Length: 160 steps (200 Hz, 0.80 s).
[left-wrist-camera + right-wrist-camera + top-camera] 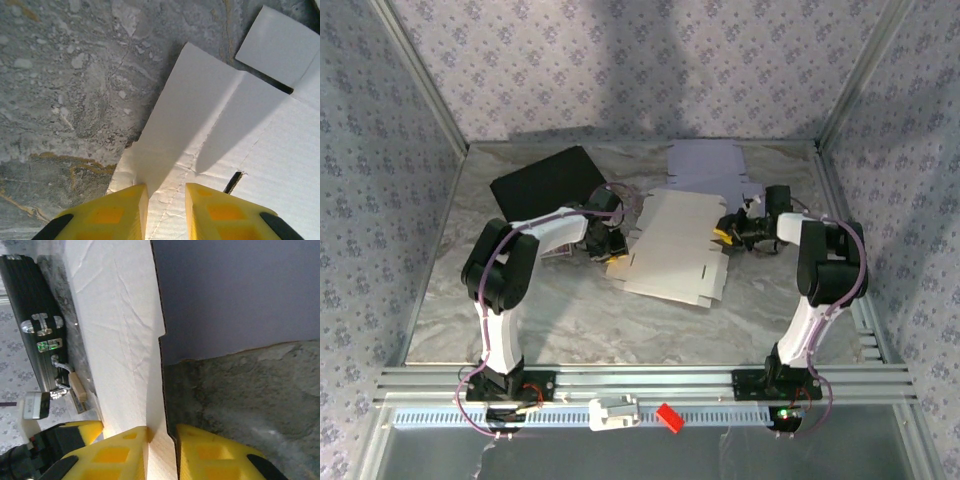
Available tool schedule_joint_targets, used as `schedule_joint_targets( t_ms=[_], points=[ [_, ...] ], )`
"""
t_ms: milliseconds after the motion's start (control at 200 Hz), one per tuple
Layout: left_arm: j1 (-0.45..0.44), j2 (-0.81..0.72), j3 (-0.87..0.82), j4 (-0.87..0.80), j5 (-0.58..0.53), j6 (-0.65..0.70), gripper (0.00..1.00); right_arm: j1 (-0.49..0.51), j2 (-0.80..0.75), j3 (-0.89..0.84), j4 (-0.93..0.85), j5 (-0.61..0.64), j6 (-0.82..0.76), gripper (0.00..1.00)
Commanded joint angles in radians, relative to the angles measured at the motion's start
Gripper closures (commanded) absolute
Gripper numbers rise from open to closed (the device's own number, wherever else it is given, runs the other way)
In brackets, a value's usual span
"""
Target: Fold the paper box
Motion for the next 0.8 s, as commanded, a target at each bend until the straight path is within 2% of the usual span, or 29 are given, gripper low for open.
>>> schedule_joint_targets(
  t_ms=[0,75,160,345,435,615,690,795],
  points=[
    [-0.02,0.034,0.029,-0.026,-0.003,0.025,0.73,0.015,-0.048,0.004,-0.009,-0.035,0.049,0.82],
    [-0.022,0.031,0.035,-0.027,-0.006,0.029,0.73,0.017,-0.055,0.005,-0.002,-0.032,0.06,0.87],
    [-0.026,0.014,0.041,-0.027,-0.014,0.033,0.7,0.021,-0.057,0.012,-0.009,-0.024,0.074,1.0],
    [-0.065,-0.157,0.026,-0.024,-0.139,0.097,0.5,0.022,-0.088,0.035,-0.025,0.004,0.167,1.0],
    [-0.115,-0.272,-0.038,0.038,-0.18,0.234,0.48,0.028,-0.081,0.081,-0.086,0.018,0.185,1.0],
    [-0.321,-0.507,-0.345,0.327,-0.254,0.698,0.46,0.031,-0.049,0.205,-0.24,0.022,0.212,1.0],
    [-0.351,-0.568,-0.45,0.414,-0.266,0.778,0.45,0.029,-0.033,0.252,-0.296,0.014,0.216,1.0],
    [-0.359,-0.585,-0.506,0.438,-0.291,0.85,0.44,0.032,-0.017,0.296,-0.352,0.01,0.222,1.0]
  ],
)
